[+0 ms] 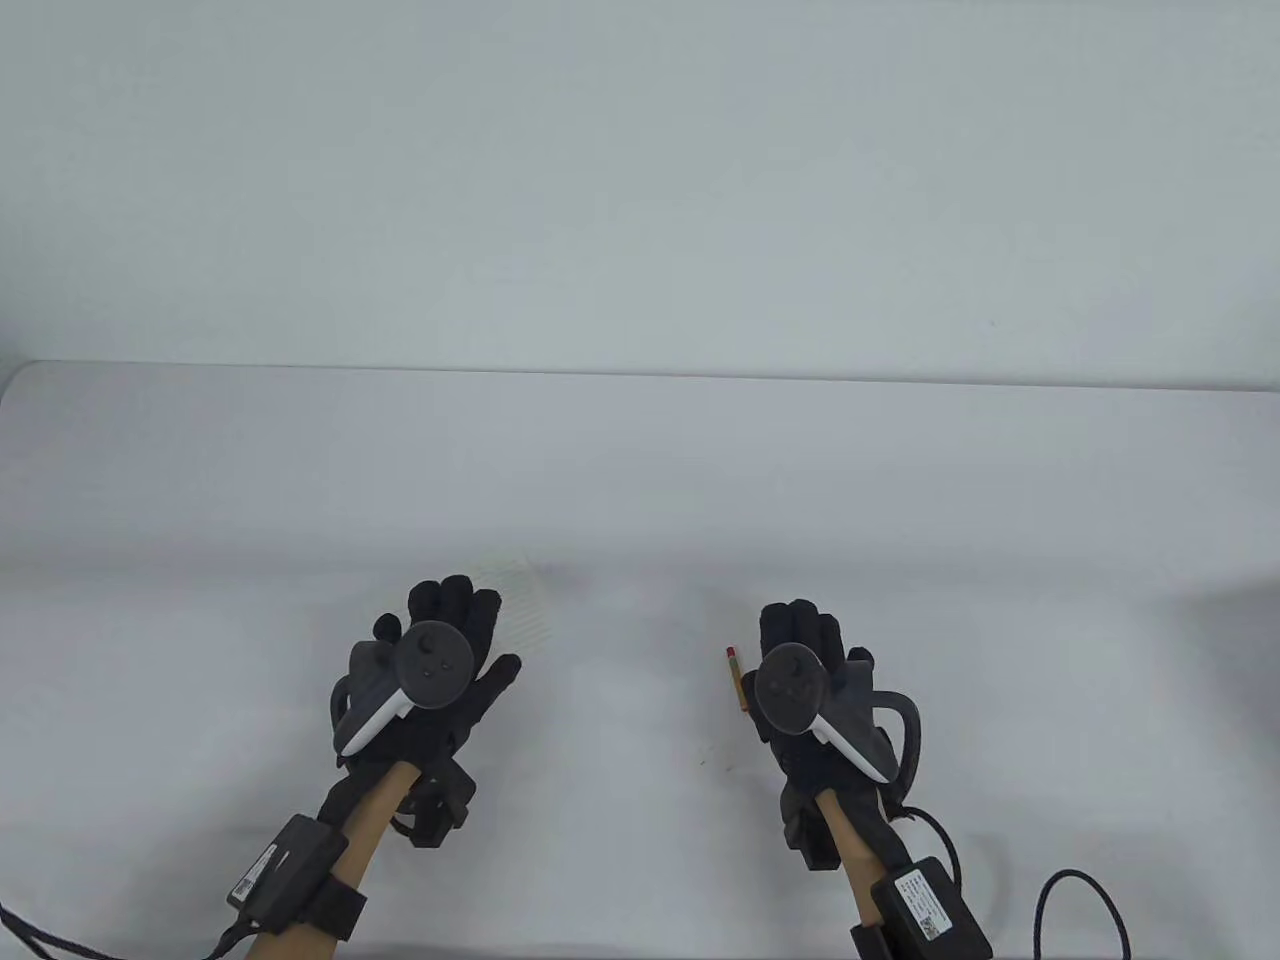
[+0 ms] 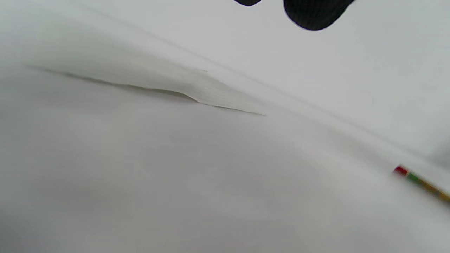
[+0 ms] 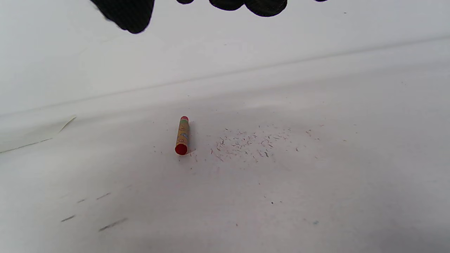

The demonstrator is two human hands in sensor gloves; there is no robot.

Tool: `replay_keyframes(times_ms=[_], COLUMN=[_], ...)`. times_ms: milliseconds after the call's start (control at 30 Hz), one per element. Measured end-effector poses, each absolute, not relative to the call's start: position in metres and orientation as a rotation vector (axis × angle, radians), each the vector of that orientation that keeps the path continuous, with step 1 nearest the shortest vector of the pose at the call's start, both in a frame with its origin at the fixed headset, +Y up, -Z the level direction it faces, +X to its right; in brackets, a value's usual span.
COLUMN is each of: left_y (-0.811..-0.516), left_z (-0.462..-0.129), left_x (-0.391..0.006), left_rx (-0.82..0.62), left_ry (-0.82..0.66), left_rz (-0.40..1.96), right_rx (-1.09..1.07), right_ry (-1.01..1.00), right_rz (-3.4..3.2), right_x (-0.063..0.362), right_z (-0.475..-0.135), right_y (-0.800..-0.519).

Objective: Apply wax crayon on paper

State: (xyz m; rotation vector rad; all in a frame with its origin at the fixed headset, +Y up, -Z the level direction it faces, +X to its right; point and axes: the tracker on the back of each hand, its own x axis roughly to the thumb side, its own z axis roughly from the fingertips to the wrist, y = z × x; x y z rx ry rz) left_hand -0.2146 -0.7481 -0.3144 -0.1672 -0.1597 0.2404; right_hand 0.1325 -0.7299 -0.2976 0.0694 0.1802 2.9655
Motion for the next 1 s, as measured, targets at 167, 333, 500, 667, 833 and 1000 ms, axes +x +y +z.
replay_keyframes(times_ms=[167,333,500,667,833,1000], left_y=[-0.7473,-0.7467,-0.7455,-0.7434,-0.7450,-0.7453], left_z=[-0.3165,-0.3172,-0.3169,-0.3165,-0.3172,-0.3172], left_x=[-0.2108,-0.2118,-0.2118,-0.2116,-0.2109,-0.2110], left_rx=[-0.177,-0.202,-0.202,-0.195,-0.204,-0.205], left_ry=[-0.170,-0.178,-0.181,-0.185,-0.191,-0.192], left_rz=[0.328,0.322,0.333,0.351,0.350,0.350], right_rx=[0.070,0.069,0.081,0.087,0.085,0.084], right_ry=[0.165,0.167,0.194,0.211,0.224,0.238], right_rz=[2.971,2.991,3.023,3.032,3.032,3.032], right_x=[0.1311,0.1322,0.1309,0.1303,0.1310,0.1309], right_z=[-0.2977,-0.2973,-0.2979,-0.2975,-0.2973,-0.2972], right_y=[-0.7291,-0.7303,-0.7354,-0.7362,-0.7368,-0.7368])
